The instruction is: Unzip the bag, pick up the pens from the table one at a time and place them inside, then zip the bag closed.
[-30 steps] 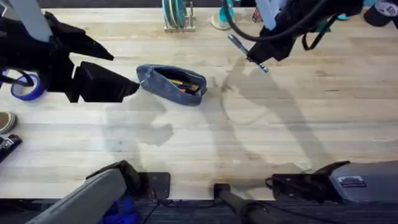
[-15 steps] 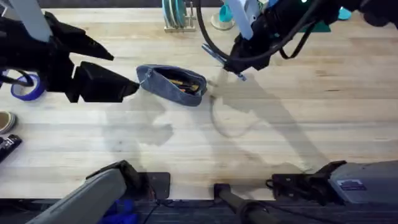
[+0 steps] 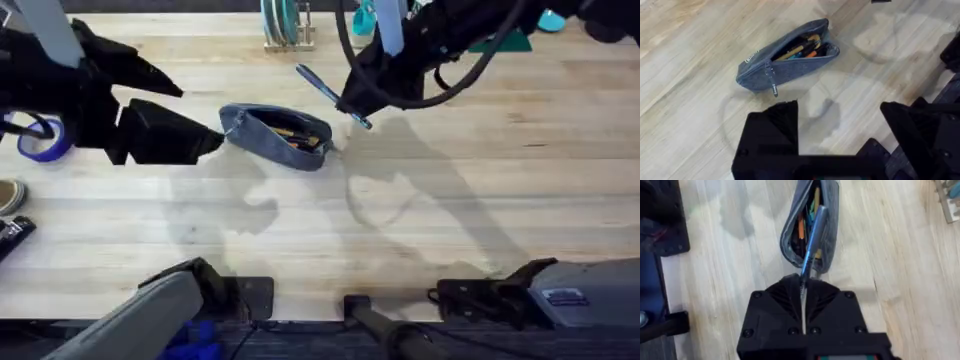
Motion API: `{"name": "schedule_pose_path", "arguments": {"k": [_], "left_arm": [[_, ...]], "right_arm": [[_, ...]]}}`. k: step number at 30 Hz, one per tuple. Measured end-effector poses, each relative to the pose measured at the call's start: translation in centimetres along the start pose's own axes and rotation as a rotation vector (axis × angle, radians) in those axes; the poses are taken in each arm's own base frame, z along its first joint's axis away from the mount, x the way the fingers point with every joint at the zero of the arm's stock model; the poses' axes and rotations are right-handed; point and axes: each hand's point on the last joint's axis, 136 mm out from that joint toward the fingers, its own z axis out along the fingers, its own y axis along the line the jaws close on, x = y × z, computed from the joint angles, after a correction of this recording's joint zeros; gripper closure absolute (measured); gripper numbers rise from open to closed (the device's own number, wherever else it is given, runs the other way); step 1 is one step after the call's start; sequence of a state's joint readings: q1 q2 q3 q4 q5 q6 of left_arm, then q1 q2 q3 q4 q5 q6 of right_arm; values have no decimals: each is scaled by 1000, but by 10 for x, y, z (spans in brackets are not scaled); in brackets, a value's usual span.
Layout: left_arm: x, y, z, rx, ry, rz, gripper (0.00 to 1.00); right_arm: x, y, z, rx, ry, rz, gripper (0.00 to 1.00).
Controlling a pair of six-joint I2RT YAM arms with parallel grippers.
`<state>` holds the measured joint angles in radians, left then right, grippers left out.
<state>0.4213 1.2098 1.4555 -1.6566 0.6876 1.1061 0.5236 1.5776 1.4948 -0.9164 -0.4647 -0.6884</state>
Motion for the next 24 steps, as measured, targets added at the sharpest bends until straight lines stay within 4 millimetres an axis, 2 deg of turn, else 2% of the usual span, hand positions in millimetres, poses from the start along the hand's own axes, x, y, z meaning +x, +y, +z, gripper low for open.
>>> {"name": "schedule_pose_path", "arguments": {"k": [4,12,24], "left_arm": [[0,0,0,0,0,0,6],[0,0,0,0,0,0,6],[0,0,0,0,0,0,6]], "right_arm": [[-2,2,3,-26,-15,-13,970],[0,1,30,-80,0,-20,970],[-17,1,67,-95,-34,-120,969]]}}
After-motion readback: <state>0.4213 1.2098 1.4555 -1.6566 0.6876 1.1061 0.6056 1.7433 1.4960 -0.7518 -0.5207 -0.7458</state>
